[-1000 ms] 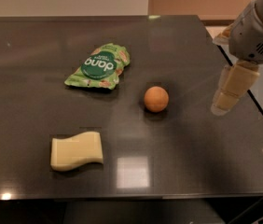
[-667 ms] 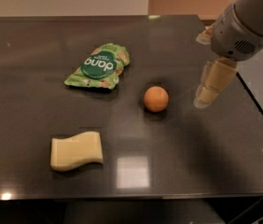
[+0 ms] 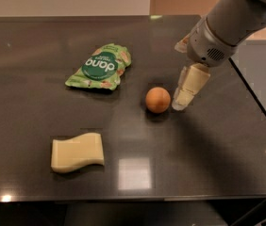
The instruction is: Move orange near sponge
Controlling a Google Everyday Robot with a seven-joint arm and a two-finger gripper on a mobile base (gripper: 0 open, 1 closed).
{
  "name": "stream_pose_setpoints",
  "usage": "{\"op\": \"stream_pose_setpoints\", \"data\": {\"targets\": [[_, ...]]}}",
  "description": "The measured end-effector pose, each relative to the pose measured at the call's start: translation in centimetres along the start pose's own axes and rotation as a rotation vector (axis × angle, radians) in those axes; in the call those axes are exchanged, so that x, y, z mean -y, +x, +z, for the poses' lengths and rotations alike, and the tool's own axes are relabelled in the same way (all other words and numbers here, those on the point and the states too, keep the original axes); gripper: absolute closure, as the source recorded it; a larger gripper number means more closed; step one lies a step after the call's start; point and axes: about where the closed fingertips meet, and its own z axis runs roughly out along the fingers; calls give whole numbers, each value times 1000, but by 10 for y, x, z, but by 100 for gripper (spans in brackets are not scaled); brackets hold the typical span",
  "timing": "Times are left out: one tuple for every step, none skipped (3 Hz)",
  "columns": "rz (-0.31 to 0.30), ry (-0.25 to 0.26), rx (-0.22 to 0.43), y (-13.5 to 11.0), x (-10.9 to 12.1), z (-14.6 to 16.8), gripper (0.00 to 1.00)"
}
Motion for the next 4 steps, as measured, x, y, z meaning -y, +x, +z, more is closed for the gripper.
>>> {"op": "stream_pose_setpoints", "data": {"targets": [[0, -35, 20, -8, 0, 23, 0], [-5, -68, 29, -13, -1, 42, 0], [-9, -93, 33, -15, -3, 57, 0], [-22, -113, 34, -17, -9, 67, 0]]}}
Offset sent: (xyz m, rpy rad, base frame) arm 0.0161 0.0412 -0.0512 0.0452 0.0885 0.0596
